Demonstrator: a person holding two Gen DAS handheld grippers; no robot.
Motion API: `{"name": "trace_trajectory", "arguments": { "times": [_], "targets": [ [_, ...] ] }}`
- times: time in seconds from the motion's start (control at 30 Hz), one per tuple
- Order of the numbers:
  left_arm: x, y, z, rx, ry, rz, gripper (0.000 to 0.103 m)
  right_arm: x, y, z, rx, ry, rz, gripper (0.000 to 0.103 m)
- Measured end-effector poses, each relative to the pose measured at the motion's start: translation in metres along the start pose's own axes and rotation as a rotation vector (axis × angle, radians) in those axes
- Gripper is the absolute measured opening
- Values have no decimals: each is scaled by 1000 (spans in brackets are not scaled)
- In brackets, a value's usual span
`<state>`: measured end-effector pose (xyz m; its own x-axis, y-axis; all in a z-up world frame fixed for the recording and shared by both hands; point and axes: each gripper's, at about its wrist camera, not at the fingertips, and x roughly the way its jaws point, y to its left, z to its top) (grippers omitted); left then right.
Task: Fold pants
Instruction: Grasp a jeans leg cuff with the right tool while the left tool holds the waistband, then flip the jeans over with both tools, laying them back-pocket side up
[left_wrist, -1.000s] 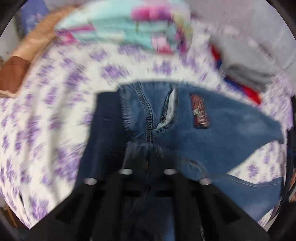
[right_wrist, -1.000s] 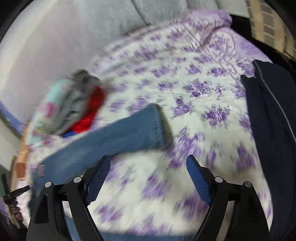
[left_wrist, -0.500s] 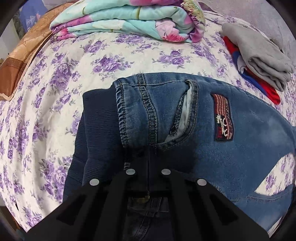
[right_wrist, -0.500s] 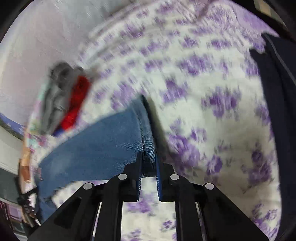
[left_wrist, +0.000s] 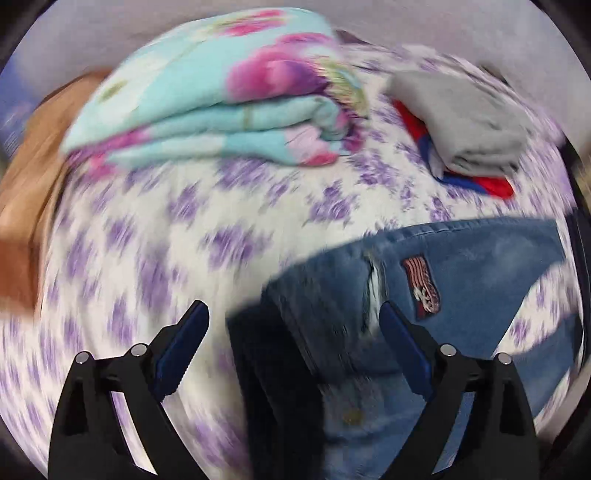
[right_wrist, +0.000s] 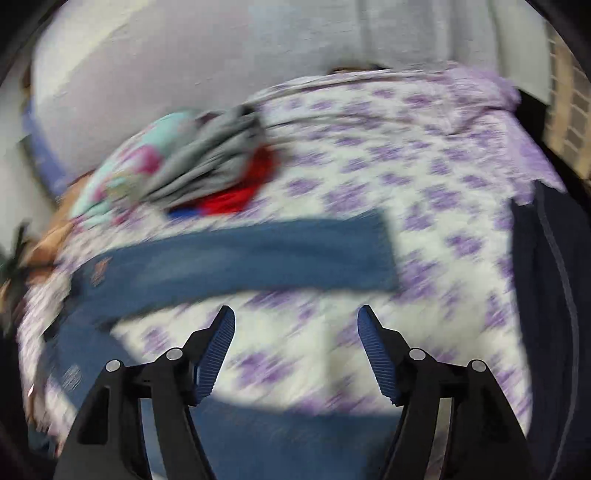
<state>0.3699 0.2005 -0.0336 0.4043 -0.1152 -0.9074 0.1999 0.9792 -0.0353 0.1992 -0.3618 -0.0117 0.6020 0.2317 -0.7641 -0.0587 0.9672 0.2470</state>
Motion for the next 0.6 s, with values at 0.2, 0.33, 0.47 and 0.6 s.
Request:
{"name": "trace_trajectory", "arguments": {
  "times": [0.2,0.33,0.47,0.6],
  "targets": [
    [75,28,29,62,115,-187,91,0,59,-32,-135,83,-14,70],
    [98,22,19,131,151,-265,93,14,86,-15,-221,108,-24,70],
    [70,14,-3,238,59,-456,30,63,144,22,-433,155,128,70],
    [49,14,-17,273,-22,-460,26,116,220,61,-602,202,286,70]
  ]
}}
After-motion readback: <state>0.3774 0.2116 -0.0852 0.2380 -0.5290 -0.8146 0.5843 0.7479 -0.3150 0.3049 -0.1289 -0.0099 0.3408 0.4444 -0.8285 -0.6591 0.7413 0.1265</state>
